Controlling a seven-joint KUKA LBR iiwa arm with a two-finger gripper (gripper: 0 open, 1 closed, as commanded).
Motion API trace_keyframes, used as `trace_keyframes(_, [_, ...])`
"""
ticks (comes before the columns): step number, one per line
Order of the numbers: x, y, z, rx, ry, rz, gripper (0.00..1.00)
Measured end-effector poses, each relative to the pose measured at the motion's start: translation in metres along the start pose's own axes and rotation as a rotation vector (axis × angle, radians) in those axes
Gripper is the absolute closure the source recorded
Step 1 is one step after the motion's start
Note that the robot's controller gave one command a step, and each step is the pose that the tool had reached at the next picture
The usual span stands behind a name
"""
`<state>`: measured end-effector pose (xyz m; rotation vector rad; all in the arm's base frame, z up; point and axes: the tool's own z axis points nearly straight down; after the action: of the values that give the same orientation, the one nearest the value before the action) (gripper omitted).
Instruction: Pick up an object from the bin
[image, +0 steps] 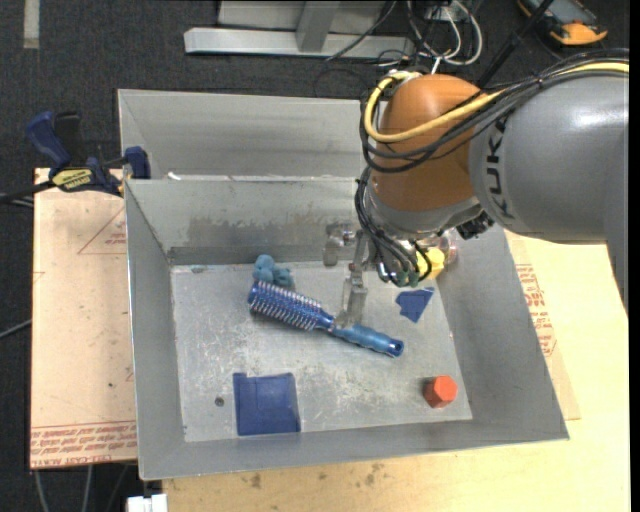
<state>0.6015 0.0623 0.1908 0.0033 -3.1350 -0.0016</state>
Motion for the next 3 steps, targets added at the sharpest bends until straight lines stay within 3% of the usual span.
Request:
trace_keyframes(1, [0.001, 0.039, 0.125, -0.001, -0.002, 0.031, 0.0])
trace_keyframes(2, [0.0, 0.053, 0.089, -0.002, -0.012, 0.064, 0.0])
trace_keyframes(3, [-0.011, 0.043, 0.084, -0.002, -0.01, 0.254, 0.0])
